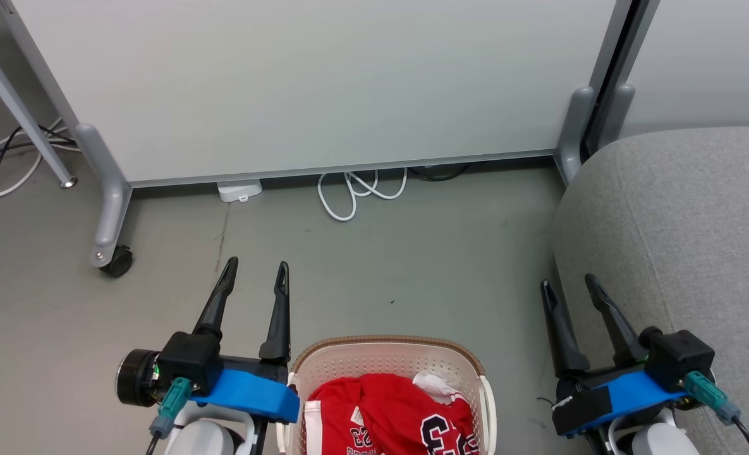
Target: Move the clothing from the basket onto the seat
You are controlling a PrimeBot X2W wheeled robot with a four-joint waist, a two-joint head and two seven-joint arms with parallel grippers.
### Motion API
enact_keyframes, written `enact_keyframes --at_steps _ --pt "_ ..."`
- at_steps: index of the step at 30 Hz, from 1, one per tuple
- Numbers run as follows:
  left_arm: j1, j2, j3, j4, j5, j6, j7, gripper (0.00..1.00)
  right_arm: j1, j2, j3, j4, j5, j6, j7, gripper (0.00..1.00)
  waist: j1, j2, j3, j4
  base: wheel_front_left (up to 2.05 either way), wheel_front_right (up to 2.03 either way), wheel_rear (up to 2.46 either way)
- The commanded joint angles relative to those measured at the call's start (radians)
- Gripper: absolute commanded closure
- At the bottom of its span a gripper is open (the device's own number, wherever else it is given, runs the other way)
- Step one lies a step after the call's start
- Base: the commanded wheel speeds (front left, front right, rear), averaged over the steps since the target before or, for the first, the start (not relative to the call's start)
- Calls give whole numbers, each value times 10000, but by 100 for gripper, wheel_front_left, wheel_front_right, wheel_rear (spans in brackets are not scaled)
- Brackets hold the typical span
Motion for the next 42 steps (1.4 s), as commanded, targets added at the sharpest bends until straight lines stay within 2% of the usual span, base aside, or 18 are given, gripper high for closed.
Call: enact_keyframes --at_steps 1,15,26,35,42 --pt "-122 31 5 12 -25 -4 -45 0 -90 -57 -25 29 53 22 -38 0 0 0 4 -4 0 0 0" --pt "-159 31 -34 107 24 -23 -45 0 -168 -55 -46 128 106 22 -38 0 0 0 9 -27 0 0 0" --pt "-1144 101 -492 967 618 -559 -37 0 -465 -54 -24 -239 -168 22 -37 0 0 0 618 -292 0 0 0" --pt "-2692 495 -1757 2433 964 -788 -37 0 -1207 -51 -56 -656 -399 16 -37 0 0 0 2106 -691 0 0 0" --pt "-3851 858 -3329 3601 613 -782 -37 0 -1893 -51 -38 -916 -579 14 -37 0 0 0 3354 -987 0 0 0"
